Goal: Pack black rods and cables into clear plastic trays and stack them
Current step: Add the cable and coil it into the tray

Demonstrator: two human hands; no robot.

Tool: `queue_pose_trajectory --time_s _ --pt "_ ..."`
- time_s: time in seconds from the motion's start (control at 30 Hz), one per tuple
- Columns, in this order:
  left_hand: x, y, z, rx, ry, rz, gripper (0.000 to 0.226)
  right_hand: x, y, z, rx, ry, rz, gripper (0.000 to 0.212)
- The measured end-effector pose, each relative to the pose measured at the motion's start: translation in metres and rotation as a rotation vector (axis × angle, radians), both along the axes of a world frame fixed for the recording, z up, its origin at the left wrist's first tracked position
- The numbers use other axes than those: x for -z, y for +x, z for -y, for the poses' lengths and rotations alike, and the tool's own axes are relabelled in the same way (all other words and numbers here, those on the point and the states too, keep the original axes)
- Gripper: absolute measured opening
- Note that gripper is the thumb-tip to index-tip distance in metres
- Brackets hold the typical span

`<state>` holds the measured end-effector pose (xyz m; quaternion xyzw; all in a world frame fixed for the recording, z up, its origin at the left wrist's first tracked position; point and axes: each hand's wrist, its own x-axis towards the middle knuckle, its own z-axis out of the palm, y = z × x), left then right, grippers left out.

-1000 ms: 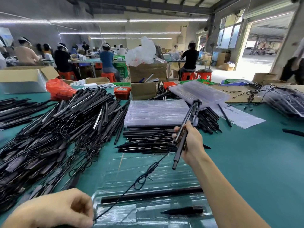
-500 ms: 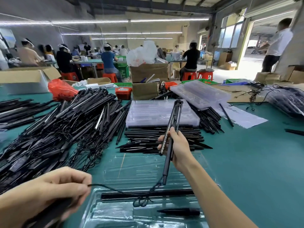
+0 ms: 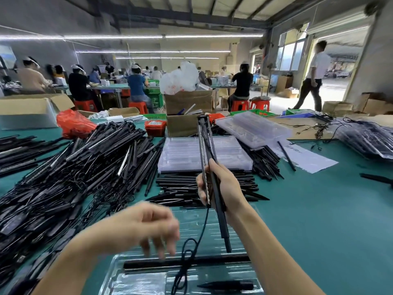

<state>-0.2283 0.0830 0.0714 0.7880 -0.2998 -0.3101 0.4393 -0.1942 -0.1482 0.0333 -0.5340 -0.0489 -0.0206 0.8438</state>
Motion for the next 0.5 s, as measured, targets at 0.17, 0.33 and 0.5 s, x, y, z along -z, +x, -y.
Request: queue_pose_trajectory --time_s 0.17,0.33,0.5 --pt "-0.030 0.049 0.035 -0.581 -0.452 0.125 0.043 -0.026 -0.010 -0.004 -0.213 0.011 0.095 0.026" --pt "-0.065 0.098 0.057 -0.741 -0.668 0.047 0.055 -0.033 -0.017 -0.006 -0.414 -0.203 0.145 0.025" --pt "-0.066 0.119 0.070 -0.905 -0.700 0.147 0.029 -0.024 -0.016 -0.001 -0.343 -0.378 0.093 0.033"
